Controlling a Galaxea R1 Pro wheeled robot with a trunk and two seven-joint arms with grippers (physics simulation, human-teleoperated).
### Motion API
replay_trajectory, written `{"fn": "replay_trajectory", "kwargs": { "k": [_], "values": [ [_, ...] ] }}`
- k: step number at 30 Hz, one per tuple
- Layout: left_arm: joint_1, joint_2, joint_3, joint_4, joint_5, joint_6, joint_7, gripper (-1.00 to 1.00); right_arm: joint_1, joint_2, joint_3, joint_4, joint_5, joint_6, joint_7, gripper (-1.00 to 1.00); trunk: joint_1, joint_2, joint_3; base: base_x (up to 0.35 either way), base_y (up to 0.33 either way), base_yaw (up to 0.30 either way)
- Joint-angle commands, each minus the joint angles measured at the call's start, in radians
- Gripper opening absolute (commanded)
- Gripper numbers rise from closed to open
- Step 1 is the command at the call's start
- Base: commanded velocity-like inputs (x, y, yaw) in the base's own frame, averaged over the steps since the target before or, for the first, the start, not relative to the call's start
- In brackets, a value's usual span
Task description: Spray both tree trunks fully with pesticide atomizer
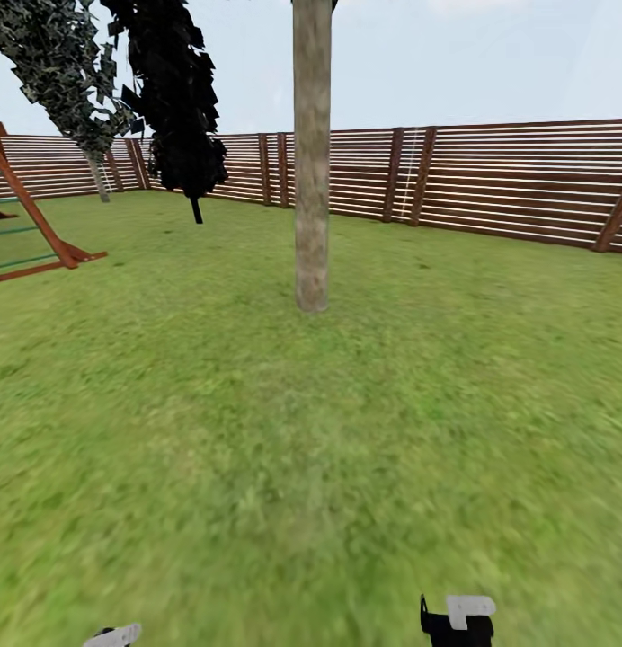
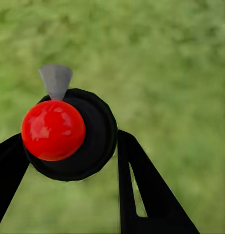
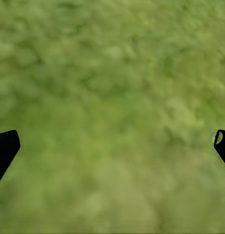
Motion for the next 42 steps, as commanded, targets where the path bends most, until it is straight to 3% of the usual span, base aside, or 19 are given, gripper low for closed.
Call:
{"fn": "replay_trajectory", "kwargs": {
  "k": [1, 42],
  "values": [
    [-0.001, 0.000, 0.001, 0.001, 0.002, -0.003, -0.002, -1.00, -0.001, 0.000, -0.006, 0.001, 0.010, -0.003, -0.004, 1.00, 0.000, 0.000, -0.001, 0.338, 0.000, 0.000],
    [-0.001, 0.000, 0.001, 0.001, 0.003, -0.004, -0.001, -1.00, -0.001, 0.000, -0.006, 0.001, 0.011, -0.003, -0.004, 1.00, 0.000, 0.000, -0.001, 0.338, 0.000, 0.000]
  ]
}}
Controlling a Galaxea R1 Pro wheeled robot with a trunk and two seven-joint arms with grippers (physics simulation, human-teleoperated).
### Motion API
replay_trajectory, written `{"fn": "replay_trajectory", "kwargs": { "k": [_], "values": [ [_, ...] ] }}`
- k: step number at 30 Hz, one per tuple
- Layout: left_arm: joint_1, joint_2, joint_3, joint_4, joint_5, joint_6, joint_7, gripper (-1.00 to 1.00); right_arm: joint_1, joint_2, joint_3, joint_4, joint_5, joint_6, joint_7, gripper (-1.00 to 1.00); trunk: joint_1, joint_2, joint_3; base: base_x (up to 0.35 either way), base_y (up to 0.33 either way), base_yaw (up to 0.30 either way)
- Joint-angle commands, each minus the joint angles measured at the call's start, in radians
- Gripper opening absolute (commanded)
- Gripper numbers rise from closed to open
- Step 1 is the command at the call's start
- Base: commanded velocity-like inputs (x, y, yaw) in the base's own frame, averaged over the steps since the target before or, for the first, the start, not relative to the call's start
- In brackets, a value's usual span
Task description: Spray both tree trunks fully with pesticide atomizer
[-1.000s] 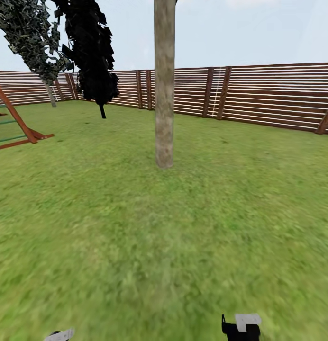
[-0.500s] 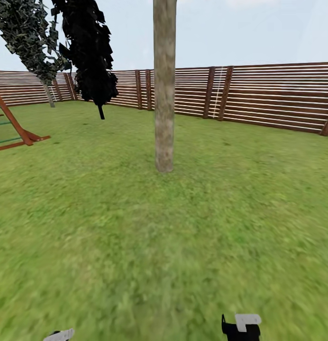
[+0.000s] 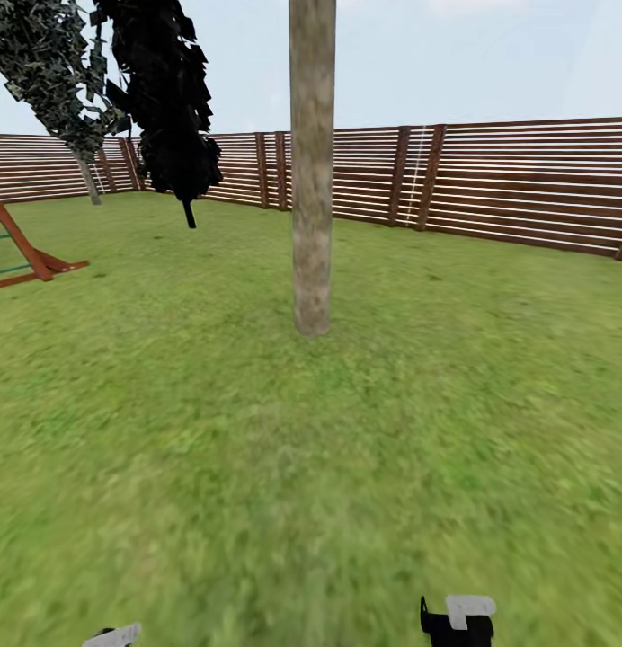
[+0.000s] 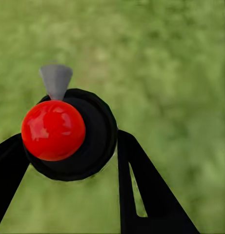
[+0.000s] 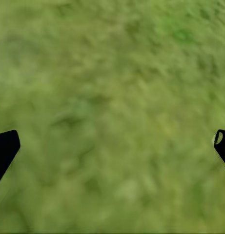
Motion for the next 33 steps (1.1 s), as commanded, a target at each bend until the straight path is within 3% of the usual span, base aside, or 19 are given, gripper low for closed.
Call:
{"fn": "replay_trajectory", "kwargs": {
  "k": [1, 33],
  "values": [
    [-0.001, 0.000, 0.001, 0.001, 0.002, -0.003, -0.002, -1.00, -0.001, 0.000, -0.006, 0.001, 0.010, -0.003, -0.004, 1.00, 0.000, 0.000, -0.001, 0.338, 0.000, 0.000],
    [-0.001, 0.000, 0.001, 0.001, 0.002, -0.003, -0.002, -1.00, -0.001, 0.000, -0.006, 0.001, 0.009, -0.003, -0.004, 1.00, 0.000, 0.000, -0.001, 0.338, 0.000, 0.000]
  ]
}}
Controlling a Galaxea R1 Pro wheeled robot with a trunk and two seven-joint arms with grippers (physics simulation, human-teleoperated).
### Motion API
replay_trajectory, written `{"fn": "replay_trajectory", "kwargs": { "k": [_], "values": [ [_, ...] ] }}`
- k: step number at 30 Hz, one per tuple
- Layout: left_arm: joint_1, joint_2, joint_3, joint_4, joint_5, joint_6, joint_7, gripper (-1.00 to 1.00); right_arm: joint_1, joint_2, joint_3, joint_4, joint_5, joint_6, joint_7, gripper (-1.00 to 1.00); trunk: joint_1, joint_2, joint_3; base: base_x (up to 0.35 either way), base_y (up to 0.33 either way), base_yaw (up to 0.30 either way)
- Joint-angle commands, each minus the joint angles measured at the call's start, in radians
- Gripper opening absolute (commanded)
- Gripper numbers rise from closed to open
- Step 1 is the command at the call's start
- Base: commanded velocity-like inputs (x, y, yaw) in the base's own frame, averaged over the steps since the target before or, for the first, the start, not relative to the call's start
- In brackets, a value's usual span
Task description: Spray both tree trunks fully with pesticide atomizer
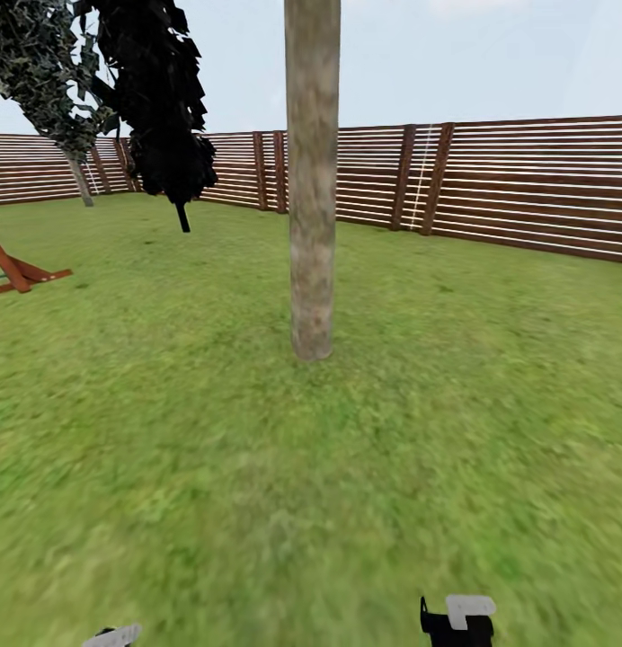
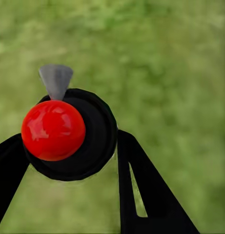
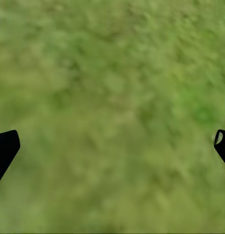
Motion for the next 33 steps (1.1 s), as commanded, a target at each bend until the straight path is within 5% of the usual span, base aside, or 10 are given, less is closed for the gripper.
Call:
{"fn": "replay_trajectory", "kwargs": {
  "k": [1, 33],
  "values": [
    [-0.001, 0.000, 0.001, 0.001, 0.002, -0.003, -0.001, -1.00, -0.001, 0.000, -0.006, 0.001, 0.010, -0.003, -0.004, 1.00, 0.000, 0.000, -0.001, 0.338, 0.000, 0.000],
    [-0.001, 0.000, 0.001, 0.001, 0.002, -0.003, -0.001, -1.00, -0.001, 0.001, -0.005, 0.001, 0.008, -0.003, -0.004, 1.00, 0.000, 0.000, 0.002, 0.338, 0.000, -0.019]
  ]
}}
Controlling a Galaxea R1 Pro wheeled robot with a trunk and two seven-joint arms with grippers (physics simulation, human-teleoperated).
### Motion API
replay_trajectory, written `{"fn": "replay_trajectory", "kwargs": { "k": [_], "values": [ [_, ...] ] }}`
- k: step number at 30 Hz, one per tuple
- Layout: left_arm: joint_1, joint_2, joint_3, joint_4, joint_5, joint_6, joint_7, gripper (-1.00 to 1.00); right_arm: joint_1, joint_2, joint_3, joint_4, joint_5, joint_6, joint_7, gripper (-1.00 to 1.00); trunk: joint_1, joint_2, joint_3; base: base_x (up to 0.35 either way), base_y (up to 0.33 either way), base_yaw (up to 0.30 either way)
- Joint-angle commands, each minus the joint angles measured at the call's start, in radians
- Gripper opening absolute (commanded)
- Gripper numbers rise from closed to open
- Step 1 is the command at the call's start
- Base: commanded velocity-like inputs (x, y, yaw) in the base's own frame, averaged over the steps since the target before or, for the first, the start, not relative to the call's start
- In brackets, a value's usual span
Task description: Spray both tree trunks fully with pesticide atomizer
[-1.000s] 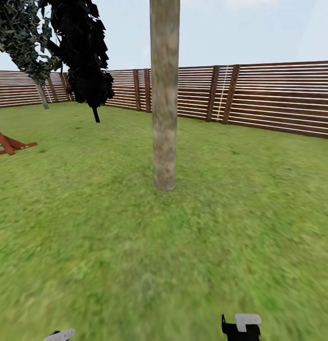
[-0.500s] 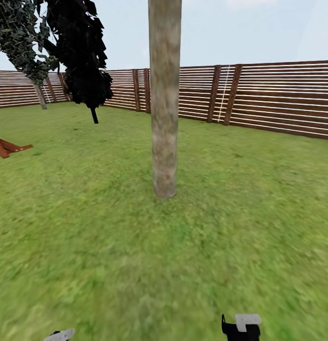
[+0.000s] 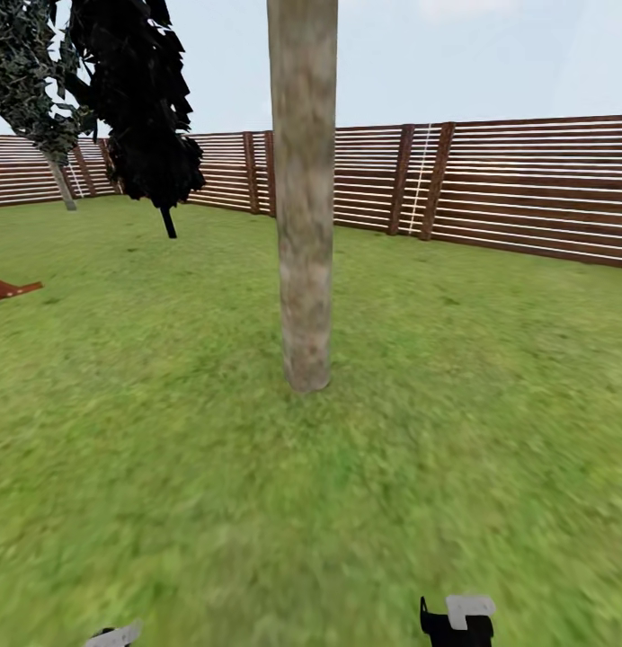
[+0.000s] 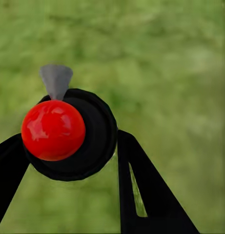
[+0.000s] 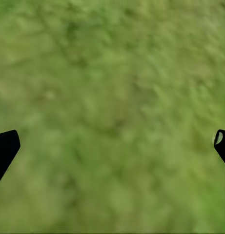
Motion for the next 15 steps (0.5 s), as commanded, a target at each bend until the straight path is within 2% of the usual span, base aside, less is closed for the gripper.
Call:
{"fn": "replay_trajectory", "kwargs": {
  "k": [1, 15],
  "values": [
    [-0.001, 0.000, 0.001, 0.001, 0.002, -0.003, -0.001, -1.00, -0.001, 0.001, -0.006, 0.001, 0.009, -0.003, -0.004, 1.00, 0.000, 0.000, -0.001, 0.338, 0.000, -0.011],
    [0.000, 0.002, 0.001, 0.001, 0.002, -0.003, -0.003, -1.00, -0.001, 0.004, -0.007, 0.000, 0.006, -0.004, -0.005, 1.00, 0.000, 0.000, -0.001, 0.338, 0.000, -0.005]
  ]
}}
